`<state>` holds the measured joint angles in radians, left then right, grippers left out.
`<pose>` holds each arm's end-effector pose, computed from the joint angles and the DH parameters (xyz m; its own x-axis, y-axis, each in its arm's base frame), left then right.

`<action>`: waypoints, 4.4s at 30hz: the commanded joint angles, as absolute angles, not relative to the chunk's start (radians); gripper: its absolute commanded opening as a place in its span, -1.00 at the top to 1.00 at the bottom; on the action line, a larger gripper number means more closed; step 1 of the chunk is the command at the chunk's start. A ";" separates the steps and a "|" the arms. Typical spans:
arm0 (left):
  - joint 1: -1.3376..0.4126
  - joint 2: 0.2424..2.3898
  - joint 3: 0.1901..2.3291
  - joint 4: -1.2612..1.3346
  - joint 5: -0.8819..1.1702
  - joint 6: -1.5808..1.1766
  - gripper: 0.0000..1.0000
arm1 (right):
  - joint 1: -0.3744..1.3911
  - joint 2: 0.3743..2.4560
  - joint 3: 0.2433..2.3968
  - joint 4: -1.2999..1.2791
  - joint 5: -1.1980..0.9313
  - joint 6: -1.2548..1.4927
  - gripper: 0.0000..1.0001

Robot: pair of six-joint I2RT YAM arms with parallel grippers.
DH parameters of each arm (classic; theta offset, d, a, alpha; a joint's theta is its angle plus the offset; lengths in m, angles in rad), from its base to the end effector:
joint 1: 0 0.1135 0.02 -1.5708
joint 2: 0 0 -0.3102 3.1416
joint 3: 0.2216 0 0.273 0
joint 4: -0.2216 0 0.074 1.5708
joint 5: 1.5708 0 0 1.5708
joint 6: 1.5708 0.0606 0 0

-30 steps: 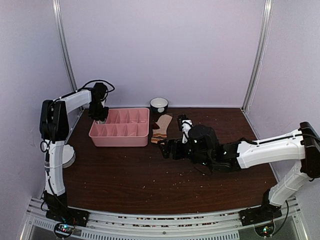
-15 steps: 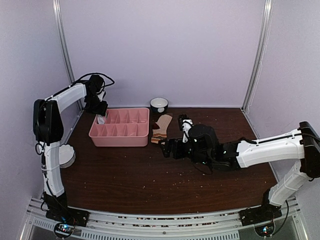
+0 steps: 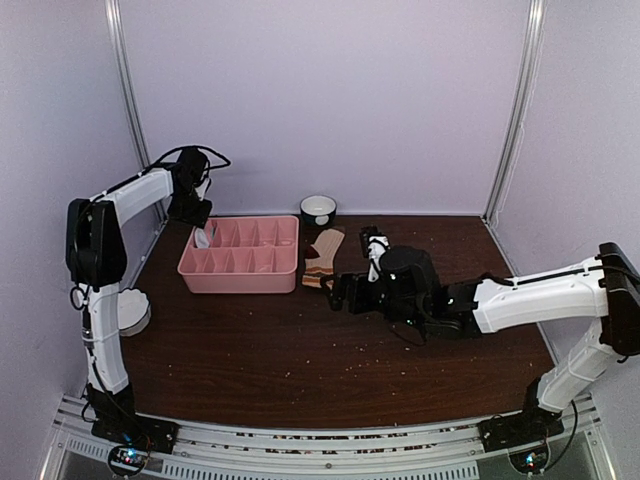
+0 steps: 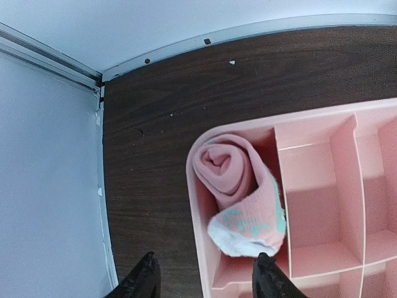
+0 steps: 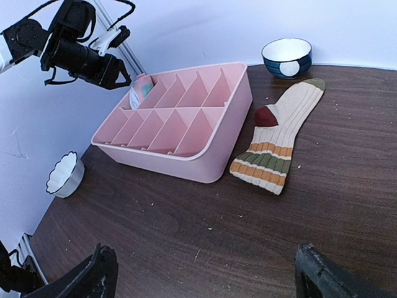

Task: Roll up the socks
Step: Move the sock to the center of the board, then adjust the sock at the center of the board.

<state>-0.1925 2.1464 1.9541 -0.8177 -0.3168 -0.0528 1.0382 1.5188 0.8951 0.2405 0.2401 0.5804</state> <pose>0.5255 -0.0832 0.2703 -0.8310 0.1109 -0.5450 -0.0247 0.9716 0.2354 0.2045 0.3186 0.2668 -0.5562 0.1053 -0.8243 -0.5020 0.7480 0.4342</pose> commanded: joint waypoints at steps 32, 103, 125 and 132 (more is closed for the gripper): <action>-0.106 1.611 1.533 -1.034 0.519 0.352 -0.96 | 0.749 2.271 1.745 -0.369 -0.111 0.664 -0.23; -0.674 2.288 2.072 -0.854 0.543 0.385 -0.56 | 0.817 1.781 0.588 0.786 -0.396 0.742 -0.92; -0.753 2.545 2.223 -0.897 0.318 0.279 0.56 | 0.724 2.046 0.700 1.143 -0.665 0.992 -0.76; -0.755 2.558 2.115 -0.945 0.536 0.147 0.57 | 0.799 2.032 0.638 1.281 -0.653 1.071 -0.72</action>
